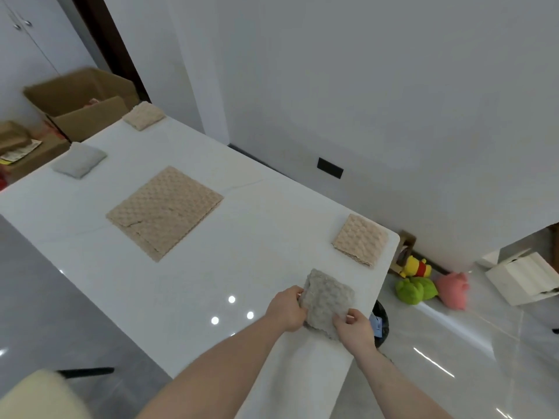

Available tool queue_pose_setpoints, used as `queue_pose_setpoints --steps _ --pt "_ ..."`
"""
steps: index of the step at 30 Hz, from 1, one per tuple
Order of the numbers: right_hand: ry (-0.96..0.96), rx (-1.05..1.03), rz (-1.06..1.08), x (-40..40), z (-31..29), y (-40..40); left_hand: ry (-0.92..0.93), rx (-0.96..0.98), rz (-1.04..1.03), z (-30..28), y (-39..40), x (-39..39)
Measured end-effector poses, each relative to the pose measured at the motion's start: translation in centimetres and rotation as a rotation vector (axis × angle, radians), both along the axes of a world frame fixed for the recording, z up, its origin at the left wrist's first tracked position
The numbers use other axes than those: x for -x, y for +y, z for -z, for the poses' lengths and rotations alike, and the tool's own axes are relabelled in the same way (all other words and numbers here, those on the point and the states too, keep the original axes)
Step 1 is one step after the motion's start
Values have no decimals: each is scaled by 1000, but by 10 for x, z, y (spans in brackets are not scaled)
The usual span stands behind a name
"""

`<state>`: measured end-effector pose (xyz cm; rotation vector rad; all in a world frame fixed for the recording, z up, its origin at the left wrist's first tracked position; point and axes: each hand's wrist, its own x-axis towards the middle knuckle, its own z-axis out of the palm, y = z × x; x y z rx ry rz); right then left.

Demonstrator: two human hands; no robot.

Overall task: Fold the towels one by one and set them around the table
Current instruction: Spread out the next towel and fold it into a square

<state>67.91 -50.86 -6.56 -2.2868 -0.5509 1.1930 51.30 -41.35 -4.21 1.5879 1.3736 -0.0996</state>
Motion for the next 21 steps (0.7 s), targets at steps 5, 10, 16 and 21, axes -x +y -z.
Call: queue_pose_setpoints --steps 5,10,16,21 --pt "-53 148 -202 1 8 -12 156 49 87 8 -10 17" --pt "-348 46 -508 24 -5 -33 167 64 40 4 -38 60" --pt "-101 280 -694 55 -6 -31 344 47 142 1 -61 147" --pt "-159 306 -595 72 -1 -26 502 27 276 3 -57 220"
